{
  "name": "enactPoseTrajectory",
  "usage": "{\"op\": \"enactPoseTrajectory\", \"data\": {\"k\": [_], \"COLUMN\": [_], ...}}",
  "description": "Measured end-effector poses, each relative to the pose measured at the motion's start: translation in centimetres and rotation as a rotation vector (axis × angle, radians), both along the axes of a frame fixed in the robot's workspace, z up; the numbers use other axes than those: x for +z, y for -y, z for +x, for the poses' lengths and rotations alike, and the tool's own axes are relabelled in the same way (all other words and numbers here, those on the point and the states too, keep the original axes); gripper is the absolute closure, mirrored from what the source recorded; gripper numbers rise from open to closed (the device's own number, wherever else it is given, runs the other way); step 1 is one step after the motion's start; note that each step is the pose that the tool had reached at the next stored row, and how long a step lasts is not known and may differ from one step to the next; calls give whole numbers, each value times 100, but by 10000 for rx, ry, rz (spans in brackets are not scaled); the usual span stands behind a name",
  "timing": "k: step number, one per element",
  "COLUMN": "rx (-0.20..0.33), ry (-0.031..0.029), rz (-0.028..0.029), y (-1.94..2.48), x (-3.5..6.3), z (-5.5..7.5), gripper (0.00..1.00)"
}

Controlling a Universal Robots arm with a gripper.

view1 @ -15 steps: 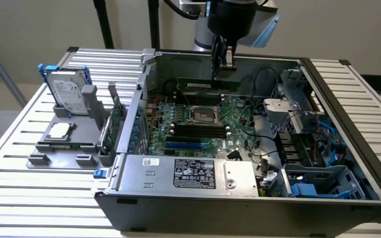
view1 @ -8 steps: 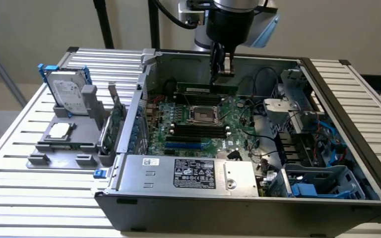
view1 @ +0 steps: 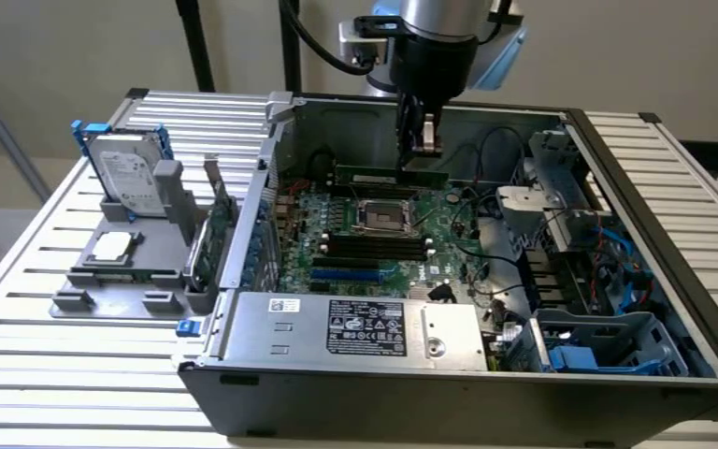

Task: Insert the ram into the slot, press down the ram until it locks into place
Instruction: 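Insert the ram into the slot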

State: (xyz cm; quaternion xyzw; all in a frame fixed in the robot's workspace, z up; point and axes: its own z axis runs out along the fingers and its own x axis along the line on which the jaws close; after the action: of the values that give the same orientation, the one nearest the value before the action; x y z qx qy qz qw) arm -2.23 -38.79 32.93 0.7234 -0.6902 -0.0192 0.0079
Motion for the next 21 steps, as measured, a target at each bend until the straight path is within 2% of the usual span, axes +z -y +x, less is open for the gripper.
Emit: {"op": "enactPoseTrajectory", "data": {"k": [21], "rx": [1], "ry": [0], "rz": [0], "y": [8], "x": [-383], "z": [2], "gripper": [87]}}
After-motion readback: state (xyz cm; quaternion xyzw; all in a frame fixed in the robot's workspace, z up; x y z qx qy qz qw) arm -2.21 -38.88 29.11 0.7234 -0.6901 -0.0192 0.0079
